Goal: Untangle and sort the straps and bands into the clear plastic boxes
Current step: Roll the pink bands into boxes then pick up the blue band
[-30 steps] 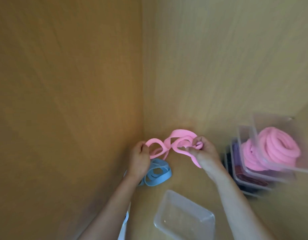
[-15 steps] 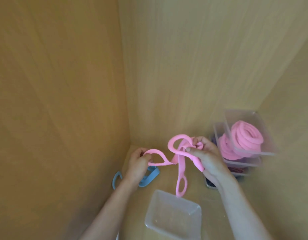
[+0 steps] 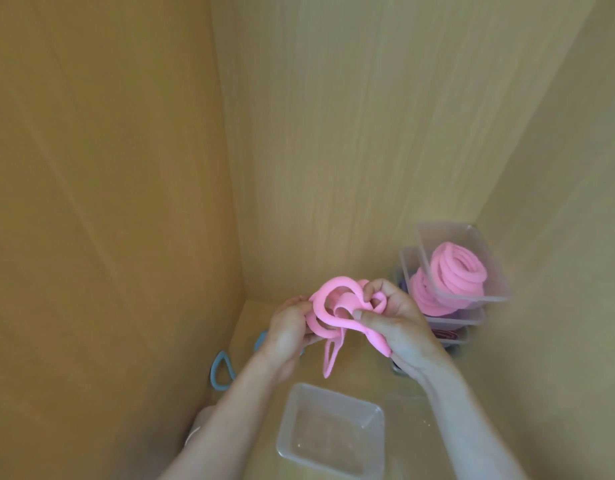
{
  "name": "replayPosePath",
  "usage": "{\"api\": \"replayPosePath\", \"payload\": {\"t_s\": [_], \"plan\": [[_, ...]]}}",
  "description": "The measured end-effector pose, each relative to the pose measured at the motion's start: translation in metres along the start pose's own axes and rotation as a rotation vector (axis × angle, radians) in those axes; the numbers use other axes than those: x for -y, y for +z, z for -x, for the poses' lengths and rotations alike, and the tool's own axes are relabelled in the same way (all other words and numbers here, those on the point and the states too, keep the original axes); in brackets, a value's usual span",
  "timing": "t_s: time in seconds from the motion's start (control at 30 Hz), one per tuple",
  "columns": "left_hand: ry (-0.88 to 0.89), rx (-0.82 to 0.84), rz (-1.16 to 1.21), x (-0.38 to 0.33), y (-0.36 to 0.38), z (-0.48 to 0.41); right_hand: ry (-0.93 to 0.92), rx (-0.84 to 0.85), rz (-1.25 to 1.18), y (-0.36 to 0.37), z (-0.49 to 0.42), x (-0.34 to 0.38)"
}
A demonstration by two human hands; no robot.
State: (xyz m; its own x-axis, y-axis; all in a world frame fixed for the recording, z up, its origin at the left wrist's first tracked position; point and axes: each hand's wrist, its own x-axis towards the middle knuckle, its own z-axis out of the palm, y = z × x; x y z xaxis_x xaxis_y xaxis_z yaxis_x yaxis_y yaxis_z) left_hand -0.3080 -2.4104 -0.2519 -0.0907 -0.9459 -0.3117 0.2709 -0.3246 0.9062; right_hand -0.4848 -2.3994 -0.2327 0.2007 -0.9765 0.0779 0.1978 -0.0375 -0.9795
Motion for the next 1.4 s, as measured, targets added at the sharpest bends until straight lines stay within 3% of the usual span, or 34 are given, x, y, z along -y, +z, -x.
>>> {"api": "replayPosePath", "payload": {"t_s": [0.2, 0.37, 0.53, 0.77, 1.1, 1.4], "plan": [[0.032, 0.056, -0.056, -0.005, 0.003, 0.000, 0.045, -0.112, 0.281, -0.009, 0.007, -0.009], [0.155, 0.028, -0.243, -0.011, 0.014, -0.002, 0.094, -0.163, 0.315, -0.015, 0.015, -0.015], [0.288, 0.016, -0.446, -0.025, 0.027, -0.004, 0.126, -0.201, 0.265, -0.022, 0.024, -0.020], [0.598, 0.017, -0.751, -0.054, 0.043, 0.002, 0.184, -0.199, -0.020, -0.028, 0.031, -0.010], [0.707, 0.090, -0.649, -0.094, 0.061, -0.004, 0.210, -0.310, 0.190, -0.029, 0.022, 0.006], [0.714, 0.158, -0.648, -0.125, 0.073, 0.003, 0.121, -0.264, 0.611, -0.005, 0.014, 0.043]]}}
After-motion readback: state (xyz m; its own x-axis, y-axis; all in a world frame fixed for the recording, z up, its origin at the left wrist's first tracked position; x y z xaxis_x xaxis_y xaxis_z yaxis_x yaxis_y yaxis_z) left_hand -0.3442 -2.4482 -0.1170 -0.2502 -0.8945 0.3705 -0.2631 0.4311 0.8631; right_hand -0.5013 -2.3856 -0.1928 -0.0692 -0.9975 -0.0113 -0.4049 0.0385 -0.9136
